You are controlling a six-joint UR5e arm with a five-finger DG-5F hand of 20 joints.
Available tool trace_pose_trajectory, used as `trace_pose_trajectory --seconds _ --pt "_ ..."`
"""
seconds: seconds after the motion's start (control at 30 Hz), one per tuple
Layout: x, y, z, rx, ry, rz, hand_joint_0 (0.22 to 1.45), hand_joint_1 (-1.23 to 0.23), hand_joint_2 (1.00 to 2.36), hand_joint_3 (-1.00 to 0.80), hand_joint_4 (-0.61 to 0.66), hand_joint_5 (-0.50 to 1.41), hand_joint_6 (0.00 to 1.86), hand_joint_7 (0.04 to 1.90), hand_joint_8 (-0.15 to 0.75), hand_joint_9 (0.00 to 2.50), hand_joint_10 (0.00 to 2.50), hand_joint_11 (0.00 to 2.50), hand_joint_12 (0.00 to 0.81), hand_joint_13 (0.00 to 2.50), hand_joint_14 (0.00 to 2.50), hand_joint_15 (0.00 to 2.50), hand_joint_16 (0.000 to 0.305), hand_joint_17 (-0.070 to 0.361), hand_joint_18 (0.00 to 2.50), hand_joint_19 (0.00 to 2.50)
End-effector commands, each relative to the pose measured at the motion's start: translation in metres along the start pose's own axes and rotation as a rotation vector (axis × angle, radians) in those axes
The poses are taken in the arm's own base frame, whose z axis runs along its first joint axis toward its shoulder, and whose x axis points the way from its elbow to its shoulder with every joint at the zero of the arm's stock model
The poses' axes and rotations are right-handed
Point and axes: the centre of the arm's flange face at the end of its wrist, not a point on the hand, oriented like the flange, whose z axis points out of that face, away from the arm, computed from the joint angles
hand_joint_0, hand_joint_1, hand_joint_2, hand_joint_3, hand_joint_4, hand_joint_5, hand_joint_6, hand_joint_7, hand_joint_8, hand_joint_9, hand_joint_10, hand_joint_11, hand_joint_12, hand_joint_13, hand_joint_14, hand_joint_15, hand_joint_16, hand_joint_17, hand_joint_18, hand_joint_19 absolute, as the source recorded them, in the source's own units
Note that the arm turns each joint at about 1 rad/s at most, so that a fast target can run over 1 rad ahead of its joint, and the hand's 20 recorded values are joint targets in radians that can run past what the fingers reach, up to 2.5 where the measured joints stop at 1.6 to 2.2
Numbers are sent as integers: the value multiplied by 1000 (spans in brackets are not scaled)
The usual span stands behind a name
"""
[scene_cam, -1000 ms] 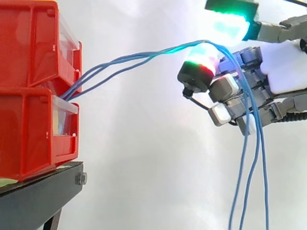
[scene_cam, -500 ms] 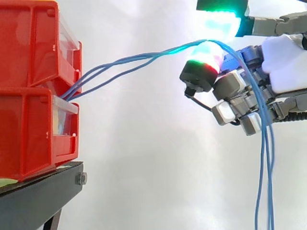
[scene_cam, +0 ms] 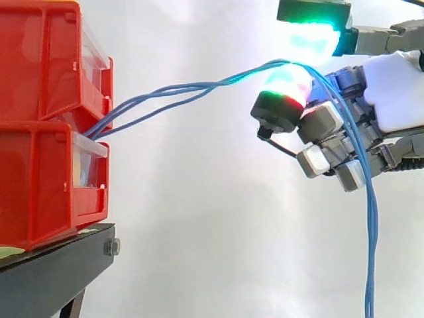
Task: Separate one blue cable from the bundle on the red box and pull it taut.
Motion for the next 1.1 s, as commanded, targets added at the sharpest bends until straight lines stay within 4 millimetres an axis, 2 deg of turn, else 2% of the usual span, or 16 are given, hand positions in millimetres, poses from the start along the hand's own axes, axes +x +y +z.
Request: trace_pose_trajectory --seconds 0.0,0.2,0.27,0.4,0.43,0.5,0.7,0.83,1.0,1.07 --pt "0 0 0 1 0 1 723 -868 1023 -143 -254 -181 908 1267 314 939 19 1059 370 888 18 638 45 102 894 726" --pt "0 -1 -1 9 0 15 764 -863 1017 -249 -319 -195 918 1207 299 910 19 1040 364 864 19 641 45 101 871 723" --pt "-1 -1 -1 12 -2 19 780 -863 1010 -366 -312 -199 906 1147 292 888 18 1026 361 851 20 633 45 100 855 714" --pt "-1 -2 -2 23 0 25 789 -860 1007 -415 -323 -201 900 1182 289 875 18 1015 360 844 19 632 44 100 848 709" --pt "-1 -2 -2 23 0 25 799 -872 1006 -428 -301 -205 903 1263 290 878 18 1005 357 844 19 625 44 99 844 715" --pt "-1 -3 -3 28 0 29 812 -870 1006 -438 -302 -205 903 1303 287 880 18 1001 356 841 17 626 44 99 836 718" --pt "-1 -3 -3 28 0 29 828 -859 1001 -494 -289 -206 909 1209 287 888 18 997 354 845 20 636 44 98 830 722" --pt "-2 -3 -3 30 0 28 787 -889 1000 -500 -164 -205 901 1124 287 880 19 1009 356 846 18 632 44 98 857 702" --pt "-2 -3 -3 30 0 28 726 -884 1000 -500 -94 -195 893 1081 295 874 18 1031 359 844 19 632 44 99 852 703" --pt "-1 -3 -3 28 0 30 644 -873 1000 -500 -35 -188 883 1056 304 876 18 1019 365 835 18 643 44 99 841 716"
